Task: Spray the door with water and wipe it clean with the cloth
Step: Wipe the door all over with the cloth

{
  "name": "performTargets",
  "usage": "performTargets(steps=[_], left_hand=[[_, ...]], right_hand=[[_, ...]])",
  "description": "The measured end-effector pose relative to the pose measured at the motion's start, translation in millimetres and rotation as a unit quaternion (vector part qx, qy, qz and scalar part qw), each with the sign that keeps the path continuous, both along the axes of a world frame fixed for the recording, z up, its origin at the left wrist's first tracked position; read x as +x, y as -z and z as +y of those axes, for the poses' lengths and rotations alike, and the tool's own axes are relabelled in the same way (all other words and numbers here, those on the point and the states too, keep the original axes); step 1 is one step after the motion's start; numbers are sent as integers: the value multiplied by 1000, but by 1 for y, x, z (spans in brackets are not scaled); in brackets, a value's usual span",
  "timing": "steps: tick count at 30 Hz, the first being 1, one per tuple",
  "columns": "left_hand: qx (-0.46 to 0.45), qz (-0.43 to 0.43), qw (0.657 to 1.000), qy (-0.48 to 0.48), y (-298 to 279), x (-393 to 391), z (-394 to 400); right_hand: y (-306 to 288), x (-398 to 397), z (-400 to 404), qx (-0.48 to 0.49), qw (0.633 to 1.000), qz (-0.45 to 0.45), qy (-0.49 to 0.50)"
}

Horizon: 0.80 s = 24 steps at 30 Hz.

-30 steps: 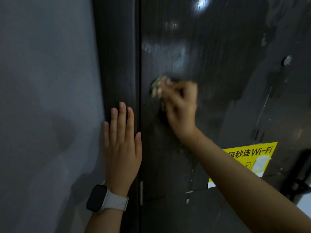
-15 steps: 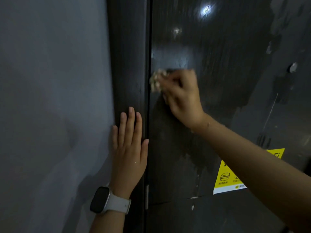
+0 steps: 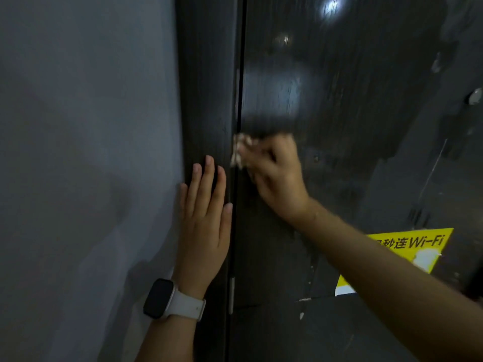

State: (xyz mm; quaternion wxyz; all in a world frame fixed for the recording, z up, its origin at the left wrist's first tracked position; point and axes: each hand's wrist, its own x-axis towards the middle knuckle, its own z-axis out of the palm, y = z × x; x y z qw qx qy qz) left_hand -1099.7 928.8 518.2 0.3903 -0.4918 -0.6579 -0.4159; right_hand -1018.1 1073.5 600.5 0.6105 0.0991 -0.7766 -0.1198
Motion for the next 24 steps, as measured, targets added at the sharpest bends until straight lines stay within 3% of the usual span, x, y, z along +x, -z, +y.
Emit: performTargets(steps=[6,10,12,16,19,21,24], left_hand=[[-18,-7,1000,-9,18,0,-5],[-52,5,996,-66,42,0,-3],[-55,4,995,-84,50,3,-1],[-63,10,993,-103,56,3,2],[-64,12,992,-109,56,2,3],[-60,12,993,-105,57,1,3],[-56,11,993,-101,57,0,3]], right_hand=[[141,19,11,40,985,-164,-28],[171,25,19,68,971,-226,-24],[150,28,19,67,973,-220,-31],[82,28,17,-60,997,-52,-12],[79,23,15,-116,993,18,3],[115,22,15,-86,996,-10,-9],[194,24,12,-19,986,-161,-33]])
